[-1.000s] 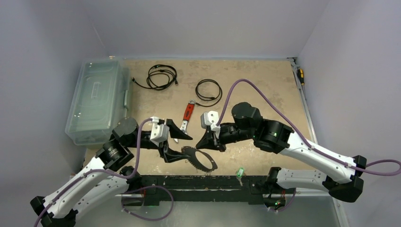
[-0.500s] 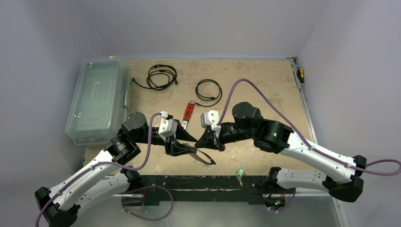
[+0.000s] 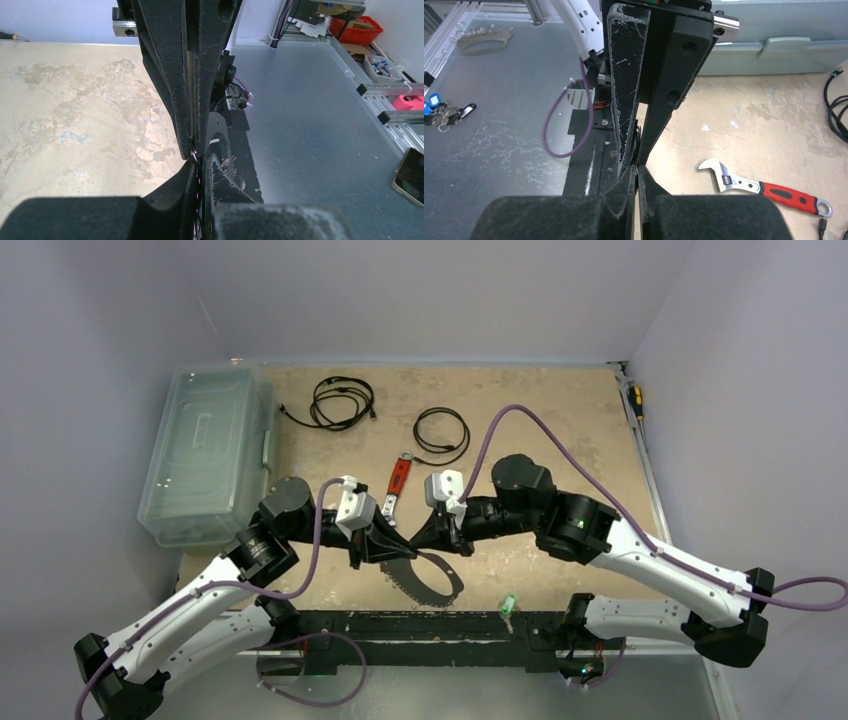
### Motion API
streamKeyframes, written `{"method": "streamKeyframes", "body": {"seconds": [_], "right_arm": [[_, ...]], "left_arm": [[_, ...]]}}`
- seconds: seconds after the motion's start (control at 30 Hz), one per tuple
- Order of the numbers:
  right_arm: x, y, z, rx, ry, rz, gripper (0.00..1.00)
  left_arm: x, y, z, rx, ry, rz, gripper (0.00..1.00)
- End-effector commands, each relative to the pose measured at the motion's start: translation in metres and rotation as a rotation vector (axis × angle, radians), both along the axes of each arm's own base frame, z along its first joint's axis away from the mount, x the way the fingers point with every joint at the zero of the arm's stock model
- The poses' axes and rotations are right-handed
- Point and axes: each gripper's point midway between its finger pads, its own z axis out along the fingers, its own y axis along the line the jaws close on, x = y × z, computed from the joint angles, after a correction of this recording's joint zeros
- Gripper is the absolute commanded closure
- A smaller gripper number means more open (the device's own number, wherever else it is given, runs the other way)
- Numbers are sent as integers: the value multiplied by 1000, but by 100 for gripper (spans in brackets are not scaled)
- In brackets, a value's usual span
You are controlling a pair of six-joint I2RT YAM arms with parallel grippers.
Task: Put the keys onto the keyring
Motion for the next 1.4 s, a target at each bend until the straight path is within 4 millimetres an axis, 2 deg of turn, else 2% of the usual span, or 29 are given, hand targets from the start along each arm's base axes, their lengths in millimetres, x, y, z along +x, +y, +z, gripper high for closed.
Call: {"method": "streamKeyframes", "body": {"seconds": [0.0,0.03,0.1,0.17,0.23,0.4,0.5,0.8,1.17,1.37], "right_arm": [[3,3,35,124,-51,-24,82],[2,2,44,168,-57,-30,68],[0,-8,60,253,-62,-64,50],[-1,-17,68,313,-66,-97,42],[1,-24,70,345,-70,-125,40],[4,-28,63,355,-63,-157,45],[5,-25,61,352,-61,-153,49],[4,-7,52,319,-55,-97,52],[2,9,41,286,-31,-42,71],[3,13,40,270,-28,-31,75]], "left_arm": [[4,3,19,-50,-72,34,100],[4,4,20,-54,-76,41,100],[3,6,22,-64,-89,51,100],[2,8,26,-80,-106,61,100],[2,10,27,-92,-117,71,100],[0,13,30,-111,-129,82,100],[1,15,31,-120,-139,95,100],[-1,17,30,-127,-139,98,100],[-4,19,31,-141,-145,96,100],[-3,19,32,-144,-147,101,100]]}}
